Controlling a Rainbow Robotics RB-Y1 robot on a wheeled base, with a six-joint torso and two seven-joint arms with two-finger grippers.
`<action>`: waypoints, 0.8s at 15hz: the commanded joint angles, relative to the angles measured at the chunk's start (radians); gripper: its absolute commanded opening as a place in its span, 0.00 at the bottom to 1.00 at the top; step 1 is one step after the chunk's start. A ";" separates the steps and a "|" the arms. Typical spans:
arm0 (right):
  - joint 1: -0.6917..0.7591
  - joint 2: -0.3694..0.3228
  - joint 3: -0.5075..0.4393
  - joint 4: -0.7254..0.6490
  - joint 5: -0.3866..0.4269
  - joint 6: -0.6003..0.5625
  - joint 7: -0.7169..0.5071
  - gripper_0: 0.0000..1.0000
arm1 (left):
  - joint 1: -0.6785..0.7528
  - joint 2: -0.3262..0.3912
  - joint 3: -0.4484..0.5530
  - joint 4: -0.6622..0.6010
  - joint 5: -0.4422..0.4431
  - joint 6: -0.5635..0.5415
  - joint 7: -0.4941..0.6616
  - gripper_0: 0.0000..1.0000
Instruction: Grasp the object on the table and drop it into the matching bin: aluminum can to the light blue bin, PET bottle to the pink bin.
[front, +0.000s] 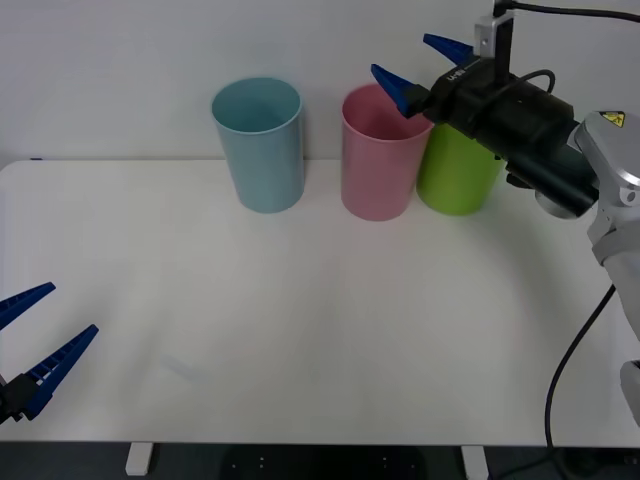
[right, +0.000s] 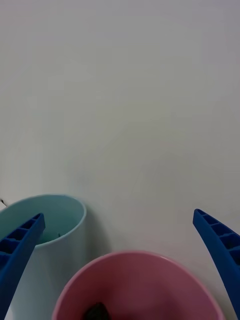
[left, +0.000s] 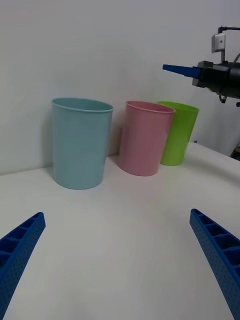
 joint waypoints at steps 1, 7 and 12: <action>0.105 -0.025 -0.001 -0.119 -0.013 -0.002 -0.001 1.00 | 0.000 0.000 0.000 0.000 0.000 0.000 0.000 1.00; 0.343 -0.088 -0.002 -0.346 -0.085 -0.015 0.005 1.00 | 0.000 0.000 0.000 0.000 0.000 0.000 0.000 1.00; 0.542 -0.143 -0.012 -0.509 -0.131 -0.025 0.023 1.00 | 0.000 0.000 0.000 0.000 0.000 0.000 0.000 1.00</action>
